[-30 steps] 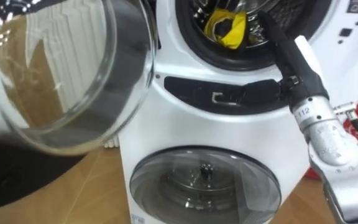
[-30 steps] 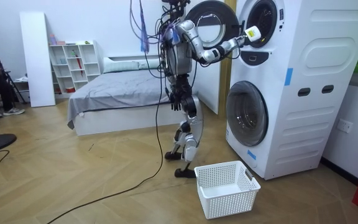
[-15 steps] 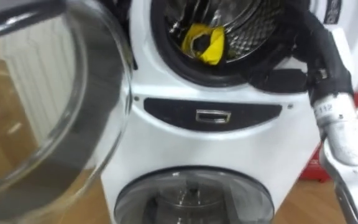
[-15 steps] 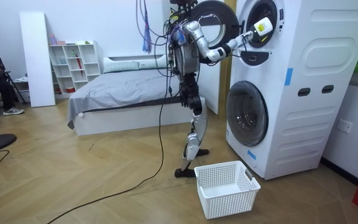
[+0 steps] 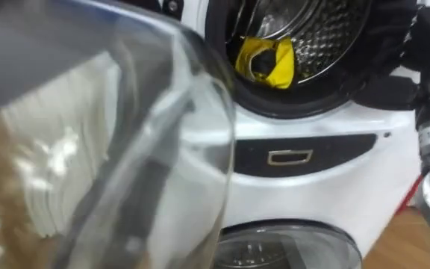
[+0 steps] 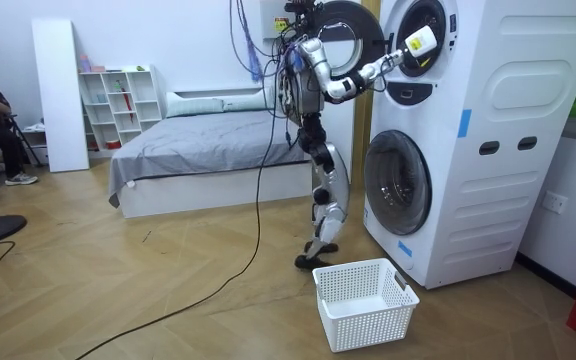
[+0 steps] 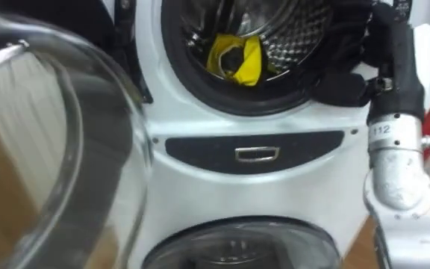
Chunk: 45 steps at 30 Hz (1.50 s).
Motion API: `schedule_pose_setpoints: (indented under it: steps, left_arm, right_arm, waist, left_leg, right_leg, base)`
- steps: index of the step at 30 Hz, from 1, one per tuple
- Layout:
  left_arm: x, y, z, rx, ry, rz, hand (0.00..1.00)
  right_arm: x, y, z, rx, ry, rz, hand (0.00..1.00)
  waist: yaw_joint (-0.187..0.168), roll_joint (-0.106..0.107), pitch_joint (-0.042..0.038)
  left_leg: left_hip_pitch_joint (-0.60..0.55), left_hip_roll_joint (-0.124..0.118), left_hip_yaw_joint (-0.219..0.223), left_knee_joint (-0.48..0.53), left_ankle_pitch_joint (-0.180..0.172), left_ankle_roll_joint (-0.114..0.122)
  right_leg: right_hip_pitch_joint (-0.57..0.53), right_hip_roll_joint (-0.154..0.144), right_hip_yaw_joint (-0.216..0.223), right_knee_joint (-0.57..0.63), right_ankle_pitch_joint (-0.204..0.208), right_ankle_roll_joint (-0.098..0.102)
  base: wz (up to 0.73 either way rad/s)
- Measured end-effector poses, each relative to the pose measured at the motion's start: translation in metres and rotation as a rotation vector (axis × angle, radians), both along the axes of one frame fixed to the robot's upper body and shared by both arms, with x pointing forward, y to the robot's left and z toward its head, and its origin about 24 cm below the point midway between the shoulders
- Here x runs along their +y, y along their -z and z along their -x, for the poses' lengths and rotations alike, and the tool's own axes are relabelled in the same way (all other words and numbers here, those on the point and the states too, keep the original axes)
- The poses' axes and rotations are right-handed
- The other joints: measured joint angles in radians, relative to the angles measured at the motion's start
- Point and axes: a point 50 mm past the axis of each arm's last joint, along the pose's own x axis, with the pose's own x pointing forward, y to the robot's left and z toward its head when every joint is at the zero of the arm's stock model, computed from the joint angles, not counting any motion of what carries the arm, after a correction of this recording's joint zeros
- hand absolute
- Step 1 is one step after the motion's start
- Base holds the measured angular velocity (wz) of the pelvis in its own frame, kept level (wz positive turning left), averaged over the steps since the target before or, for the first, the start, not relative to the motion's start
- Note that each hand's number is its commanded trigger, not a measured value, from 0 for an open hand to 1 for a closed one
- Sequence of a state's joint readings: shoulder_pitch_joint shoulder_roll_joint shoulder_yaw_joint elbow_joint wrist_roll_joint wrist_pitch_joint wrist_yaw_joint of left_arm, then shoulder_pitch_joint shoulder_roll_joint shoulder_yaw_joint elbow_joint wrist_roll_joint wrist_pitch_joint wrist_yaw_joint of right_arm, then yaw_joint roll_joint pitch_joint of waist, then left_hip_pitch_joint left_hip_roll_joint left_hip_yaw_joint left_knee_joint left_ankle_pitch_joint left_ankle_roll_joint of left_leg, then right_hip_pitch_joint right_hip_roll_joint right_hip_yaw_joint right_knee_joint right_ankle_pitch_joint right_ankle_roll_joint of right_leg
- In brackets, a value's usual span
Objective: Pick clothes from washing machine
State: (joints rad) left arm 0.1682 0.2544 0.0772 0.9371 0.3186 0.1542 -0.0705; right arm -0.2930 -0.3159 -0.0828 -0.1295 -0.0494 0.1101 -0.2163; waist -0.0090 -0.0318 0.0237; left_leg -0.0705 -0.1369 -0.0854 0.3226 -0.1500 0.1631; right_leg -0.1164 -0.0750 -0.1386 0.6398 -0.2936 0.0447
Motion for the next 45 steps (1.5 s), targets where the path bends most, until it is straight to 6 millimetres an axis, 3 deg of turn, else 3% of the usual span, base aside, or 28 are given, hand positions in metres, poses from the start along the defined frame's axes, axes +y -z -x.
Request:
schedule_pose_setpoints:
  steps: [1,2,4,6,7,9,11,12,13,14,15,16,17,18,19,23,25,27,31,33,35,36,37,42,45]
  left_arm:
    - [0.0,0.001,0.004,0.013,0.001,-0.001,0.0]
    - [0.0,0.002,0.006,0.027,0.004,-0.002,0.0]
    - [-0.001,0.003,0.01,0.049,0.029,-0.013,0.0]
    - [0.0,0.005,0.02,0.082,0.034,-0.018,0.0]
    - [0.0,0.006,0.026,0.106,0.045,-0.024,0.0]
    - [0.0,0.007,0.036,0.143,0.048,-0.028,0.0]
    - [-0.001,0.008,0.042,0.161,0.055,-0.029,0.0]
    - [-0.004,0.009,0.041,0.162,0.055,-0.022,0.0]
    - [-0.009,0.01,0.037,0.153,0.058,-0.011,0.0]
    - [-0.01,0.011,0.036,0.152,0.06,-0.008,0.0]
    - [-0.011,0.011,0.034,0.153,0.063,-0.008,0.0]
    - [-0.009,0.01,0.033,0.157,0.061,-0.016,0.0]
    - [-0.008,0.009,0.032,0.158,0.061,-0.02,0.0]
    - [-0.005,0.007,0.027,0.15,0.071,-0.034,0.0]
    - [-0.002,0.005,0.02,0.134,0.09,-0.046,0.0]
    - [-0.004,0.003,0.004,0.105,0.133,-0.053,0.0]
    - [-0.004,0.003,0.003,0.105,0.135,-0.055,0.0]
    - [-0.005,0.004,0.004,0.111,0.14,-0.054,0.0]
    - [-0.006,0.005,0.011,0.129,0.143,-0.051,0.0]
    - [-0.006,0.005,0.013,0.134,0.142,-0.05,0.0]
    - [-0.007,0.005,0.014,0.136,0.141,-0.043,0.0]
    - [-0.007,0.005,0.015,0.138,0.14,-0.042,0.0]
    - [-0.007,0.005,0.014,0.136,0.139,-0.043,0.0]
    - [-0.008,0.004,0.011,0.122,0.14,-0.04,0.0]
    - [-0.008,0.005,0.012,0.123,0.139,-0.038,0.0]
  right_arm:
    - [0.003,0.002,0.0,0.008,-0.014,-0.013,0.0]
    - [0.003,0.003,0.0,0.013,-0.015,-0.019,0.0]
    - [0.005,0.003,0.0,0.016,-0.015,-0.036,0.0]
    - [0.008,0.0,0.001,0.002,-0.03,-0.031,0.0]
    - [0.01,-0.004,0.003,-0.013,-0.04,-0.028,0.0]
    - [0.012,-0.006,0.004,-0.028,-0.056,-0.024,0.0]
    - [0.016,-0.007,0.004,-0.029,-0.071,-0.02,0.0]
    - [0.017,-0.008,0.004,-0.035,-0.078,-0.014,0.0]
    - [0.016,-0.01,0.005,-0.04,-0.073,-0.002,0.0]
    - [0.016,-0.01,0.005,-0.039,-0.066,0.008,0.0]
    - [0.017,-0.009,0.005,-0.028,-0.06,0.045,0.0]
    - [0.021,-0.007,0.004,-0.016,-0.066,0.09,0.0]
    - [0.024,-0.006,0.004,-0.01,-0.072,0.112,0.0]
    - [0.028,-0.005,0.004,-0.001,-0.087,0.156,0.0]
    - [0.03,-0.005,0.005,0.005,-0.087,0.196,0.0]
    - [0.037,-0.006,0.009,0.011,-0.106,0.274,0.0]
    - [0.044,-0.006,0.012,0.015,-0.151,0.306,0.0]
    - [0.048,-0.006,0.014,0.02,-0.18,0.321,0.0]
    - [0.057,-0.001,0.024,0.063,-0.238,0.363,0.0]
    - [0.059,-0.001,0.027,0.072,-0.252,0.365,0.0]
    - [0.06,-0.001,0.028,0.084,-0.266,0.373,0.0]
    - [0.061,-0.001,0.028,0.095,-0.283,0.378,0.0]
    - [0.062,0.0,0.029,0.108,-0.304,0.388,0.0]
    - [0.089,0.021,0.034,0.245,-0.538,0.432,0.0]
    - [0.093,0.022,0.034,0.267,-0.595,0.43,0.0]
  waist:
    - [-0.016,-0.003,-0.0023]
    - [-0.018,-0.004,-0.0031]
    - [-0.017,-0.006,-0.0051]
    - [-0.018,-0.014,-0.0108]
    - [-0.016,-0.014,-0.0113]
    - [-0.016,-0.017,-0.0144]
    - [-0.01,-0.014,-0.0128]
    - [-0.001,-0.018,-0.0151]
    - [0.002,-0.011,-0.0118]
    - [0.008,-0.006,-0.0111]
    - [0.025,0.004,-0.0109]
    - [0.037,0.019,-0.0167]
    - [0.042,0.02,-0.0202]
    - [0.04,0.015,-0.0181]
    - [0.037,0.0,-0.0212]
    - [0.043,-0.015,-0.0263]
    - [0.043,-0.016,-0.0265]
    - [0.043,-0.018,-0.0269]
    - [0.044,-0.023,-0.0324]
    - [0.043,-0.023,-0.0329]
    - [0.046,-0.022,-0.0341]
    - [0.044,-0.021,-0.0347]
    - [0.041,-0.02,-0.0352]
    - [0.059,-0.019,-0.0391]
    - [0.071,-0.02,-0.0439]
  left_leg:
    - [-0.003,-0.001,-0.045,0.001,0.003,-0.002]
    - [-0.003,-0.002,-0.07,0.002,0.005,-0.005]
    - [-0.004,-0.029,-0.188,0.01,0.012,-0.014]
    - [-0.005,-0.058,-0.251,0.011,0.017,-0.021]
    - [-0.005,-0.075,-0.296,0.011,0.019,-0.025]
    - [-0.005,-0.085,-0.339,0.017,0.022,-0.028]
    - [-0.007,-0.089,-0.347,0.024,0.02,-0.031]
    - [-0.017,-0.094,-0.332,0.031,0.023,-0.039]
    - [-0.038,-0.054,-0.238,0.051,0.018,-0.057]
    - [-0.047,-0.021,-0.174,0.068,0.005,-0.074]
    - [-0.066,0.039,-0.082,0.116,-0.035,-0.096]
    - [-0.08,0.081,-0.026,0.133,-0.064,-0.101]
    - [-0.079,0.084,-0.028,0.128,-0.066,-0.104]
    - [-0.074,0.073,-0.058,0.108,-0.059,-0.11]
    - [-0.074,0.057,-0.087,0.09,-0.042,-0.116]
    - [-0.061,0.068,-0.084,0.049,-0.018,-0.134]
    - [-0.057,0.093,-0.044,0.033,-0.015,-0.138]
    - [-0.06,0.095,-0.014,0.031,-0.016,-0.138]
    - [-0.064,0.1,0.112,0.055,-0.016,-0.138]
    - [-0.06,0.108,0.133,0.054,-0.017,-0.136]
    - [-0.063,0.109,0.133,0.044,-0.011,-0.126]
    - [-0.061,0.109,0.127,0.036,-0.008,-0.109]
    - [-0.058,0.108,0.12,0.03,-0.014,-0.108]
    - [-0.058,0.103,0.106,0.018,-0.012,-0.109]
    - [-0.057,0.1,0.097,0.013,-0.012,-0.11]
  right_leg:
    - [0.02,0.046,0.006,-0.125,0.007,-0.008]
    - [0.035,0.067,0.011,-0.18,0.019,-0.017]
    - [0.067,0.129,0.043,-0.31,0.113,-0.046]
    - [0.112,0.133,0.044,-0.36,0.204,-0.057]
    - [0.134,0.14,0.055,-0.413,0.212,-0.064]
    - [0.145,0.146,0.051,-0.439,0.216,-0.07]
    - [0.151,0.14,0.029,-0.441,0.195,-0.078]
    - [0.152,0.123,-0.008,-0.452,0.16,-0.103]
    - [0.151,0.092,-0.115,-0.449,0.143,-0.107]
    - [0.15,0.082,-0.16,-0.447,0.139,-0.105]
    - [0.152,0.07,-0.228,-0.43,0.126,-0.105]
    - [0.156,0.067,-0.276,-0.409,0.114,-0.106]
    - [0.162,0.064,-0.287,-0.402,0.11,-0.105]
    - [0.164,0.062,-0.302,-0.405,0.115,-0.093]
    - [0.163,0.066,-0.306,-0.41,0.117,-0.092]
    - [0.163,0.067,-0.336,-0.419,0.105,-0.095]
    - [0.162,0.068,-0.344,-0.419,0.097,-0.096]
    - [0.16,0.068,-0.347,-0.418,0.093,-0.103]
    - [0.157,0.074,-0.348,-0.418,0.084,-0.113]
    - [0.155,0.083,-0.348,-0.417,0.082,-0.116]
    - [0.16,0.087,-0.342,-0.417,0.082,-0.116]
    - [0.162,0.091,-0.335,-0.418,0.082,-0.113]
    - [0.162,0.096,-0.323,-0.416,0.08,-0.099]
    - [0.162,0.099,-0.323,-0.419,0.081,-0.096]
    - [0.166,0.099,-0.328,-0.42,0.077,-0.089]
  base:
    - [-0.2]
    - [0.0]
    - [-0.02]
    - [-0.07]
    - [0.0]
    - [0.14]
    - [0.26]
    - [0.37]
    - [0.36]
    - [0.2]
    - [-0.08]
    - [-0.19]
    - [-0.14]
    - [0.04]
    - [0.16]
    - [0.15]
    - [0.0]
    - [0.0]
    - [-0.02]
    - [0.0]
    - [0.0]
    - [0.0]
    - [0.04]
    - [0.04]
    - [0.18]
